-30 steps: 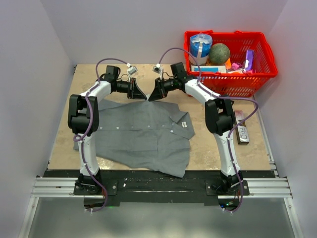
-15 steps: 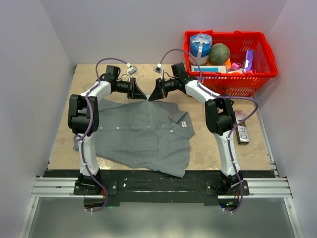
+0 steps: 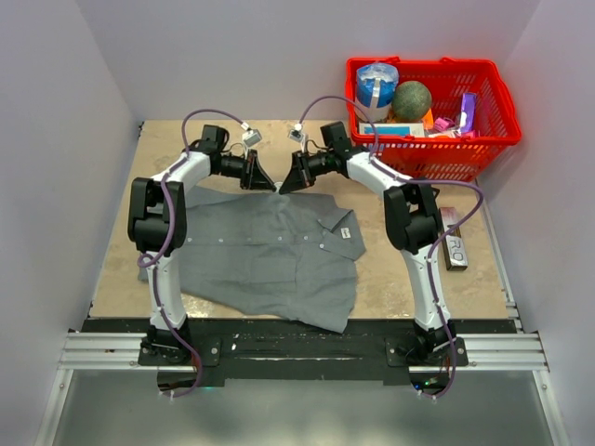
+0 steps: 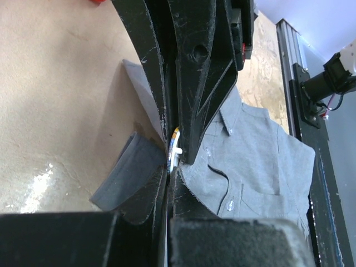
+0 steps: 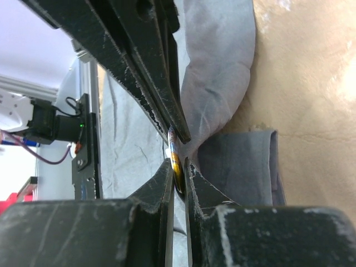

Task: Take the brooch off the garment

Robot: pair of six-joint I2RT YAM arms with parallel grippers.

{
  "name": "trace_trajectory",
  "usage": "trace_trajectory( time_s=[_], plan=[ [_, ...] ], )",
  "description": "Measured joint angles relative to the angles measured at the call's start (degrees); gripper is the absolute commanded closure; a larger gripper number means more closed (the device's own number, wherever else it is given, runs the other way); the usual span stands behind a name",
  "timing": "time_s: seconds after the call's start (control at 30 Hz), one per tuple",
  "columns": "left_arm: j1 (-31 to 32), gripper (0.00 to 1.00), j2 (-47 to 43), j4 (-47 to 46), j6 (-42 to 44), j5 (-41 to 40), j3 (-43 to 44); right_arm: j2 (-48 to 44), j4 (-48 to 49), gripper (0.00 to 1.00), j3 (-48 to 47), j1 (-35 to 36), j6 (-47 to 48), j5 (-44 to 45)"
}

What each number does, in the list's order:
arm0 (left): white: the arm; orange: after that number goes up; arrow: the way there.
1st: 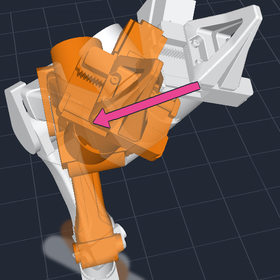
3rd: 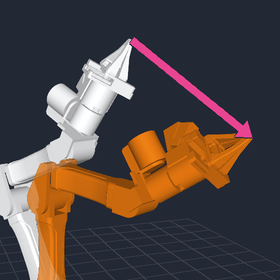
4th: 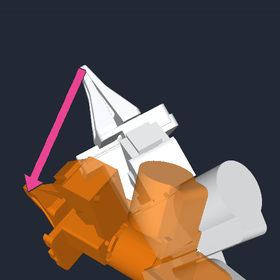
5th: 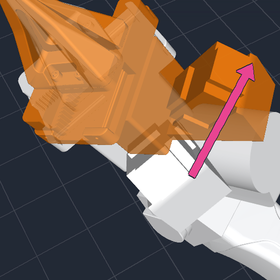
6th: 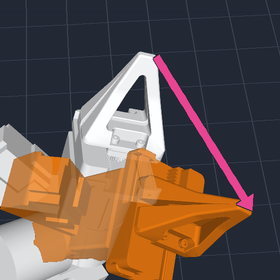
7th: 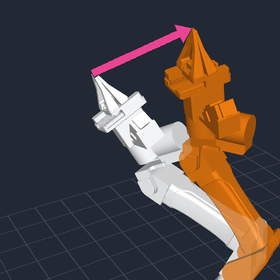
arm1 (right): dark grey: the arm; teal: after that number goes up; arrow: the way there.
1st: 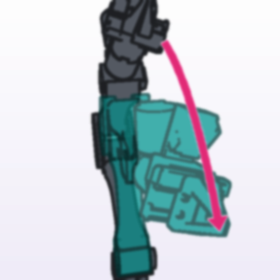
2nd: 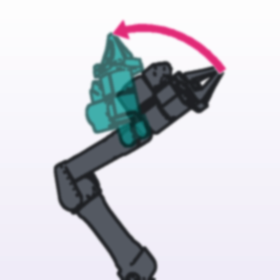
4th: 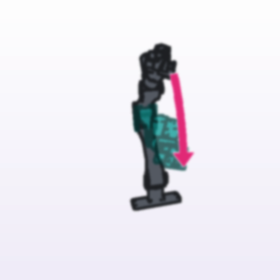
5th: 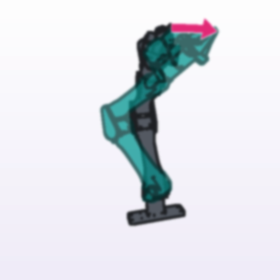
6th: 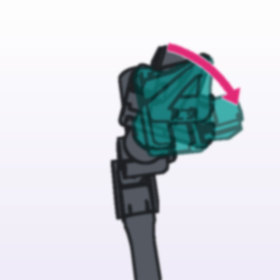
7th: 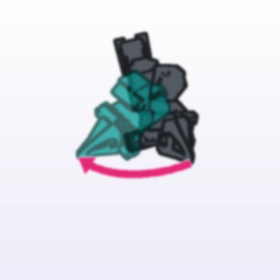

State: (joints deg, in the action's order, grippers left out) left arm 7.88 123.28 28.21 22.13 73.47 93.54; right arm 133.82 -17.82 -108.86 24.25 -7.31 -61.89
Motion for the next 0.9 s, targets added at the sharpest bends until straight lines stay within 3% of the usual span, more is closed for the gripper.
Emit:
trace_trajectory(
  time_s=[0.57, 0.63, 0.77, 0.9],
  plan=[
    [1.16, 1.00, 0.00, 4.09, 7.23, -5.64, 0.00, -1.09, -8.85, 1.00, -1.95, 2.47, -1.09, 15.54],
    [1.27, 1.00, -0.02, 4.31, 7.50, -6.10, 0.00, -1.14, -9.79, 0.91, -2.36, 2.91, -0.87, 16.81],
    [1.40, 1.00, -0.09, 4.04, 7.13, -7.08, 0.00, -1.14, -12.52, 0.85, -4.17, 4.20, 0.07, 21.16],
    [1.44, 1.00, -0.11, 3.15, 5.92, -7.61, 0.00, -1.40, -14.38, 0.62, -5.35, 5.14, 0.70, 26.27]
  ],
)
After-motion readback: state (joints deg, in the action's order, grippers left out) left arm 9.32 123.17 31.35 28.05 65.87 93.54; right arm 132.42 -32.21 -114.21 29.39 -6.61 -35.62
